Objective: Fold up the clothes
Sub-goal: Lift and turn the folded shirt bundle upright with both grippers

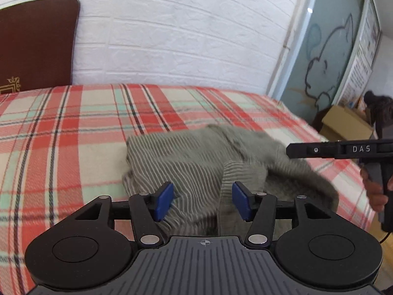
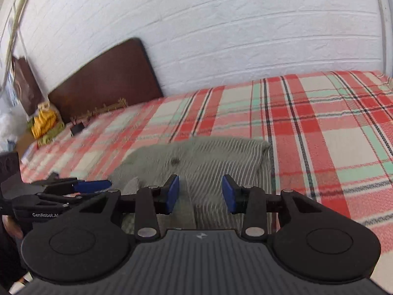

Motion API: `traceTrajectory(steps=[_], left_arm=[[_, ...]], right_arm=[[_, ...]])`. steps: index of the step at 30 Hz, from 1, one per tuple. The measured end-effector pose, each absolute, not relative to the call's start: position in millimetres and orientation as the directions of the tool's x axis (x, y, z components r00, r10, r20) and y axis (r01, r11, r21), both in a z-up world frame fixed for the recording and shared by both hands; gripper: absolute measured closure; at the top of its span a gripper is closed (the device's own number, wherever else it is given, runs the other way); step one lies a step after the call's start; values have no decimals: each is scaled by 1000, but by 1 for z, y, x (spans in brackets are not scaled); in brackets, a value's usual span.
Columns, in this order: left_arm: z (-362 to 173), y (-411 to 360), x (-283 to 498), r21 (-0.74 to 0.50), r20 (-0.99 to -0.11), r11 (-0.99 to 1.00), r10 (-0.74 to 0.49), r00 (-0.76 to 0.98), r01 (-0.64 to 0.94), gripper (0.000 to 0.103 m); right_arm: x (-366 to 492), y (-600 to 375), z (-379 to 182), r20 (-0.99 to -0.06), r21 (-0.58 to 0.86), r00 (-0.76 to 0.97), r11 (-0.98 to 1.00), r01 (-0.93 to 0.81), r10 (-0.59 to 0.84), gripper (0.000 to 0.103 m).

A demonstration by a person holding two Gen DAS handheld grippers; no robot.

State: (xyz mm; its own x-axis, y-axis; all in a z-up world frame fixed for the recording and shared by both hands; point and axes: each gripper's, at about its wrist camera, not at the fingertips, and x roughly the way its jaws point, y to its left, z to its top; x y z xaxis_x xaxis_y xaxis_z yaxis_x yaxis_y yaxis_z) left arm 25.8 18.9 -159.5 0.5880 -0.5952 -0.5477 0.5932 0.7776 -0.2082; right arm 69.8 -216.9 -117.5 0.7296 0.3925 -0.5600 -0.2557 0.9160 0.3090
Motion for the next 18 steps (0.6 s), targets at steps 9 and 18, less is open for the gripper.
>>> traceTrajectory(steps=[9,18], left_arm=[[-155,43,12,-271,-535,822,-561,631,501,22],[-189,110,16,-777,-465,621,-678,569,105,17]], right_arm=[[74,-232,-138,-589,416,682,886,-206,435,50],[80,-276,-151,-595,621,603,780,-75,531,37]])
